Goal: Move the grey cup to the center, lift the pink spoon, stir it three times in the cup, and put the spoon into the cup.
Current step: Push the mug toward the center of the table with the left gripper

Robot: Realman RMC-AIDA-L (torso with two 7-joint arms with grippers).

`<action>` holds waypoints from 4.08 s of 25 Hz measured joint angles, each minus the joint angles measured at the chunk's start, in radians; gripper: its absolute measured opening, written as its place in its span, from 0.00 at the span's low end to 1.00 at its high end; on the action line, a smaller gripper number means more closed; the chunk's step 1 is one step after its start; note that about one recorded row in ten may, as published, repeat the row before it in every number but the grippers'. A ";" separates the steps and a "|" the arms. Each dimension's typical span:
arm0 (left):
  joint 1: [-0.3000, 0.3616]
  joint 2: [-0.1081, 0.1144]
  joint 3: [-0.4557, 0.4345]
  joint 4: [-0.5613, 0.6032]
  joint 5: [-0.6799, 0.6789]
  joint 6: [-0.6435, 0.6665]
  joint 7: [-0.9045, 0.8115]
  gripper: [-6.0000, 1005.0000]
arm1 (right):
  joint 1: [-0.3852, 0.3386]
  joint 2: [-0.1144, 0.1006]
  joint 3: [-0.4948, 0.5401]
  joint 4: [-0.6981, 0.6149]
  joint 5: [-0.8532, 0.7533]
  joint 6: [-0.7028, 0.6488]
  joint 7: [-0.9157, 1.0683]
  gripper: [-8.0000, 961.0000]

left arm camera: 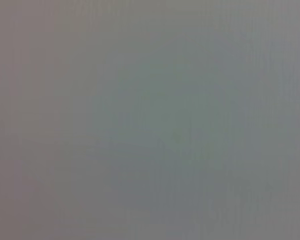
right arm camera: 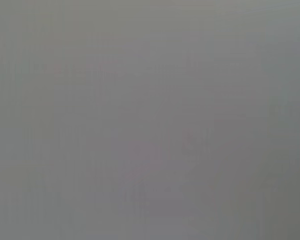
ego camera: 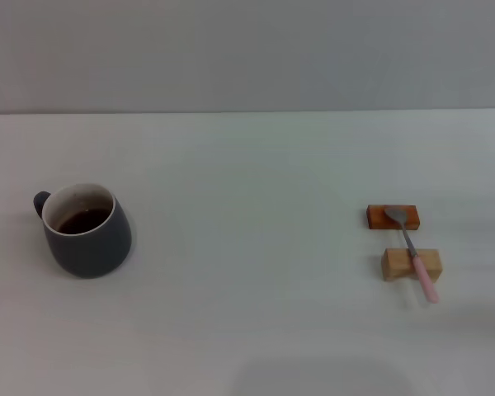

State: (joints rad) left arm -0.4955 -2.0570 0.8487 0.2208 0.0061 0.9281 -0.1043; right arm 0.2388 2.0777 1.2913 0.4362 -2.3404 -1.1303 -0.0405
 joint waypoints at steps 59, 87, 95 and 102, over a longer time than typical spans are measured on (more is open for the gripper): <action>0.151 -0.004 0.804 -0.053 0.012 0.047 -0.064 0.00 | 0.012 -0.004 -0.003 0.001 -0.008 0.000 0.002 0.73; 0.216 -0.022 1.065 0.123 -0.063 -0.012 -0.170 0.00 | 0.022 -0.004 -0.004 0.001 -0.008 0.000 0.006 0.73; 0.244 -0.010 1.033 0.118 -0.151 -0.015 -0.104 0.00 | 0.022 -0.004 -0.004 -0.003 -0.009 0.000 0.006 0.73; 0.316 -0.006 1.041 0.138 -0.145 -0.004 -0.104 0.00 | 0.037 -0.004 -0.004 -0.008 -0.010 0.023 0.002 0.73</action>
State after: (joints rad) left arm -0.1798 -2.0630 1.8896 0.3592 -0.1394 0.9243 -0.2085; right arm 0.2759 2.0739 1.2869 0.4283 -2.3500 -1.1076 -0.0389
